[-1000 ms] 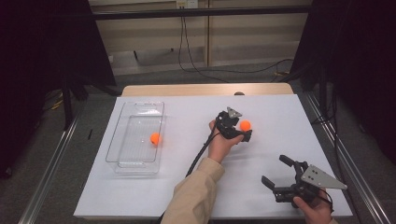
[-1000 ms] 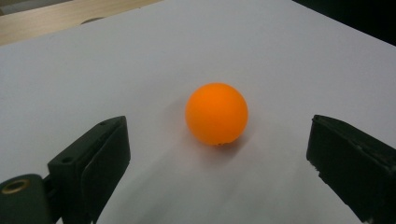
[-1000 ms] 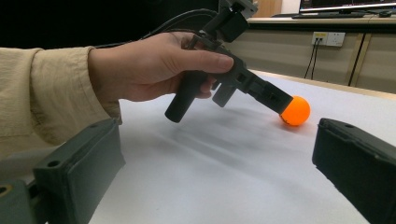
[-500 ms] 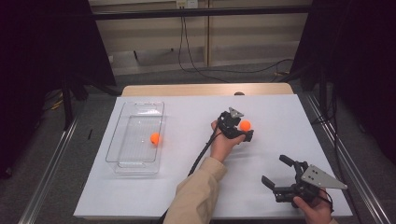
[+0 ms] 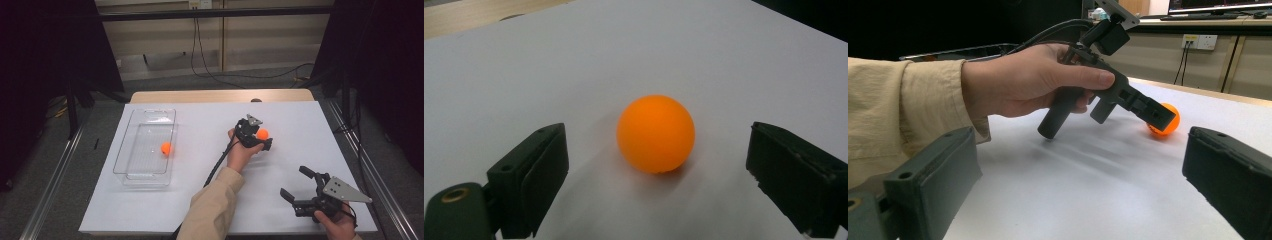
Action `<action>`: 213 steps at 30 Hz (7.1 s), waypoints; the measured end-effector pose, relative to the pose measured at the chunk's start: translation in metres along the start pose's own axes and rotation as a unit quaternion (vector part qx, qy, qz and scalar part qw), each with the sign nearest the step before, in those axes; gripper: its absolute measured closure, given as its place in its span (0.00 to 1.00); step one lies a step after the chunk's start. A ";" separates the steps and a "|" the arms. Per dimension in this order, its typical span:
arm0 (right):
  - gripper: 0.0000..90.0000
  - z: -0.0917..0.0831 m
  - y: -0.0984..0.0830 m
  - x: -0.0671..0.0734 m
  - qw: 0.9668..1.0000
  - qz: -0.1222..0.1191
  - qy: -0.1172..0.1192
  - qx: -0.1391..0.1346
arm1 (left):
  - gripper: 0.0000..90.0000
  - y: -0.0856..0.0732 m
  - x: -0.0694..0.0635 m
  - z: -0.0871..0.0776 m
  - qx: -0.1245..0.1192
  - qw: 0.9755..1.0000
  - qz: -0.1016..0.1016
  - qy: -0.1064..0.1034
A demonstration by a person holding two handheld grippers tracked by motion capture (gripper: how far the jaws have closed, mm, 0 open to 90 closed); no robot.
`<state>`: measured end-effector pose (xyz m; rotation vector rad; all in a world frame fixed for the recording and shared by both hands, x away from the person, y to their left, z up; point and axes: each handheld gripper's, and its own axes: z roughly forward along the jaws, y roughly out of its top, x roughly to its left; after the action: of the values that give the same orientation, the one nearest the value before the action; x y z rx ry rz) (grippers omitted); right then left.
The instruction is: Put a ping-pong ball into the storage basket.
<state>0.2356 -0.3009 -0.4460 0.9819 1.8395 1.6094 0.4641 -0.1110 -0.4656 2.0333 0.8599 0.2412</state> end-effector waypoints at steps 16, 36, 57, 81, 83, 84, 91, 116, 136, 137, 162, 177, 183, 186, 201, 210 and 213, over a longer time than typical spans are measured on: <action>0.01 0.000 0.000 -0.001 1.000 0.001 0.000 0.000 | 0.19 0.003 -0.004 0.008 0.006 1.000 0.013 -0.003; 0.01 0.000 0.000 -0.001 1.000 0.002 0.001 -0.001 | 0.36 0.006 -0.004 0.017 0.021 1.000 0.010 -0.007; 0.01 -0.001 0.000 -0.002 1.000 0.003 0.001 -0.001 | 0.57 0.007 -0.003 0.017 0.037 0.999 0.006 -0.011; 0.01 -0.001 0.000 -0.002 1.000 0.003 0.000 0.000 | 0.57 0.010 0.000 -0.011 0.049 0.998 -0.008 -0.036; 0.01 -0.001 0.000 -0.002 1.000 0.002 0.000 0.000 | 0.57 0.010 0.000 -0.013 0.051 0.998 -0.008 -0.037; 0.01 -0.001 0.000 -0.002 1.000 0.002 0.000 0.000 | 0.57 0.011 0.000 -0.015 0.050 0.998 -0.006 -0.038; 0.01 -0.001 0.000 -0.002 1.000 0.002 -0.001 0.000 | 0.57 0.011 -0.001 -0.022 0.056 0.998 -0.005 -0.041; 0.01 -0.001 0.000 -0.001 1.000 0.002 0.000 0.000 | 0.57 0.005 0.003 -0.045 0.062 0.997 -0.003 -0.046; 0.01 -0.001 0.000 -0.001 1.000 0.002 0.000 0.000 | 0.57 -0.002 0.011 -0.063 0.062 0.997 -0.007 -0.039; 0.01 -0.001 0.000 -0.001 1.000 0.002 0.000 0.000 | 0.57 -0.002 0.012 -0.064 0.062 0.997 -0.009 -0.038; 0.01 0.000 0.000 -0.001 1.000 0.000 -0.001 0.000 | 0.57 -0.009 0.020 -0.077 0.062 0.998 -0.016 -0.028; 0.01 -0.001 0.000 -0.001 1.000 0.000 -0.001 0.000 | 0.57 -0.014 0.026 -0.083 0.065 0.998 -0.014 -0.015; 0.01 -0.001 0.000 -0.001 1.000 0.000 -0.001 0.000 | 0.57 -0.016 0.026 -0.086 0.067 0.997 -0.015 -0.023; 0.01 -0.001 0.000 -0.001 1.000 0.002 -0.001 -0.001 | 0.57 -0.017 0.026 -0.087 0.068 0.997 -0.013 -0.019; 0.01 -0.001 0.000 -0.001 1.000 0.002 -0.001 -0.001 | 0.57 -0.017 0.026 -0.091 0.071 0.997 -0.012 -0.021; 0.01 -0.001 0.000 -0.001 1.000 0.002 -0.001 -0.002 | 0.57 -0.017 0.028 -0.094 0.070 0.997 -0.013 -0.019; 0.01 -0.001 0.000 -0.001 1.000 0.002 -0.001 -0.002 | 0.57 -0.017 0.029 -0.095 0.071 0.997 -0.015 -0.019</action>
<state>0.2354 -0.3025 -0.4458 0.9855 1.8344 1.6123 0.4326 -0.0231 -0.4277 2.1467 0.9057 0.1266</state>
